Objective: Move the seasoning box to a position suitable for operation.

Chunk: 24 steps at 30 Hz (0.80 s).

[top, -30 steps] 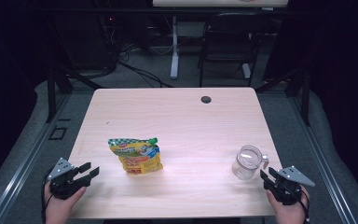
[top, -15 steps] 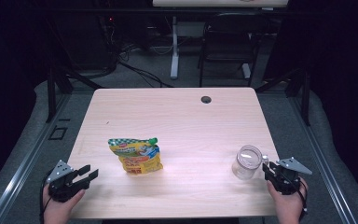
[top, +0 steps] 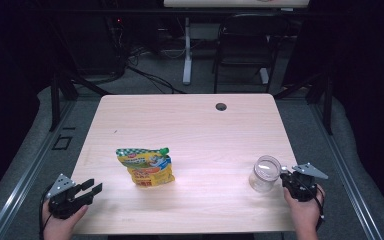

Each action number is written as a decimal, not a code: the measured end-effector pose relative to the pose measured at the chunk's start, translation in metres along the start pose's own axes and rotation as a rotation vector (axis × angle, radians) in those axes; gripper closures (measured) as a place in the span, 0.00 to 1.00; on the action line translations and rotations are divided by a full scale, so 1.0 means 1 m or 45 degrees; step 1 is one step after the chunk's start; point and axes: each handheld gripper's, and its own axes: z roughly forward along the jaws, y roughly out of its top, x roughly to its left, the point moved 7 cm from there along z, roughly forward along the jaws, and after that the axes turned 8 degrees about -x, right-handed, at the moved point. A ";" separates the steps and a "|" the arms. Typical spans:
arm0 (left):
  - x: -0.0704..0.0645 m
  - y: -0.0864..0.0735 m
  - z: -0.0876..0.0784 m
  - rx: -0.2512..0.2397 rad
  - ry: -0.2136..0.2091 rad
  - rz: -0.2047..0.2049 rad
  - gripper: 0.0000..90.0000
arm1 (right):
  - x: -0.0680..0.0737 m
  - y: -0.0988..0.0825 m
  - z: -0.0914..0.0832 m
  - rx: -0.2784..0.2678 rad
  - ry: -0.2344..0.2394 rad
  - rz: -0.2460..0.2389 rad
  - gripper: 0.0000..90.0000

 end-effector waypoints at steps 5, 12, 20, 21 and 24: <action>0.001 -0.002 -0.003 -0.004 0.016 -0.005 0.65 | 0.000 0.001 0.002 -0.008 -0.015 -0.002 0.91; 0.003 -0.005 -0.008 0.001 0.027 -0.008 0.66 | 0.001 0.002 0.004 -0.008 -0.035 0.016 0.92; 0.004 -0.007 -0.012 -0.003 0.048 -0.012 0.66 | 0.002 0.003 0.005 0.006 -0.074 0.046 0.93; 0.005 -0.007 -0.012 -0.004 0.049 -0.012 0.66 | 0.002 0.004 0.006 0.004 -0.075 0.051 0.93; 0.004 -0.007 -0.012 0.000 0.047 -0.008 0.66 | 0.002 0.004 0.006 0.005 -0.085 0.078 0.93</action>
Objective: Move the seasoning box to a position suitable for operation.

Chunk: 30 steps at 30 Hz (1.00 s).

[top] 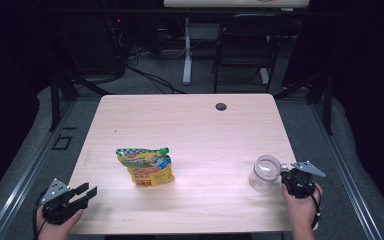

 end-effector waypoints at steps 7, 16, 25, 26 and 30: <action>0.000 -0.001 0.000 0.008 -0.001 0.006 0.66 | -0.001 0.002 0.002 -0.001 -0.016 0.052 0.93; 0.000 0.000 0.000 0.002 0.002 0.011 0.66 | 0.003 0.007 0.004 0.004 -0.010 0.079 0.92; 0.000 0.000 0.000 0.001 -0.002 0.011 0.66 | 0.016 0.014 0.002 -0.004 0.015 0.071 0.92; 0.000 0.000 0.000 0.001 -0.002 0.011 0.66 | 0.022 0.019 0.000 -0.010 0.028 0.056 0.92; -0.001 0.000 0.000 0.001 -0.005 0.013 0.66 | 0.040 0.027 -0.001 -0.043 0.074 0.056 0.92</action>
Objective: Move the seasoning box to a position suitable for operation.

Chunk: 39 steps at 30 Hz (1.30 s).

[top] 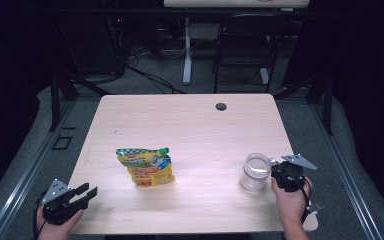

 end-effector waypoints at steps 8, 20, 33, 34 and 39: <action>-0.004 0.000 0.001 0.006 -0.015 0.012 0.66 | 0.049 0.003 0.005 -0.008 0.104 -0.066 0.92; -0.008 -0.003 -0.003 0.009 -0.020 0.024 0.66 | 0.100 -0.007 0.018 0.010 0.211 -0.113 0.92; -0.013 -0.006 -0.006 0.017 -0.018 0.036 0.66 | 0.117 -0.009 0.025 0.005 0.261 -0.126 0.92; -0.013 -0.006 -0.007 0.020 -0.014 0.033 0.66 | 0.119 -0.009 0.026 0.003 0.258 -0.137 0.92; -0.012 -0.007 -0.010 0.015 -0.007 0.031 0.66 | 0.124 -0.012 0.028 0.008 0.265 -0.159 0.91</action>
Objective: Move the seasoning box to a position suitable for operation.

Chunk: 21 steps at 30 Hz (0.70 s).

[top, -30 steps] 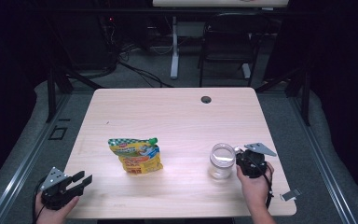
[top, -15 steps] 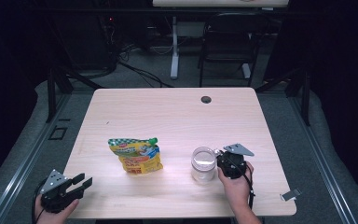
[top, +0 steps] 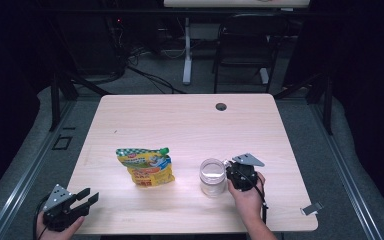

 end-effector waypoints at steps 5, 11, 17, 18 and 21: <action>-0.001 0.000 0.001 0.002 -0.009 0.003 0.66 | 0.006 -0.003 0.002 0.009 0.017 -0.043 0.92; -0.003 0.004 0.006 0.000 -0.031 0.014 0.65 | 0.007 -0.010 -0.004 0.028 0.048 -0.051 0.92; -0.007 0.012 0.018 -0.010 -0.068 0.028 0.65 | 0.007 -0.017 -0.017 0.057 0.066 -0.083 0.90; -0.007 0.012 0.018 -0.010 -0.068 0.028 0.65 | 0.007 -0.017 -0.017 0.057 0.066 -0.083 0.90; -0.010 0.016 0.025 -0.005 -0.092 0.038 0.65 | 0.006 -0.020 -0.029 0.079 0.078 -0.072 0.88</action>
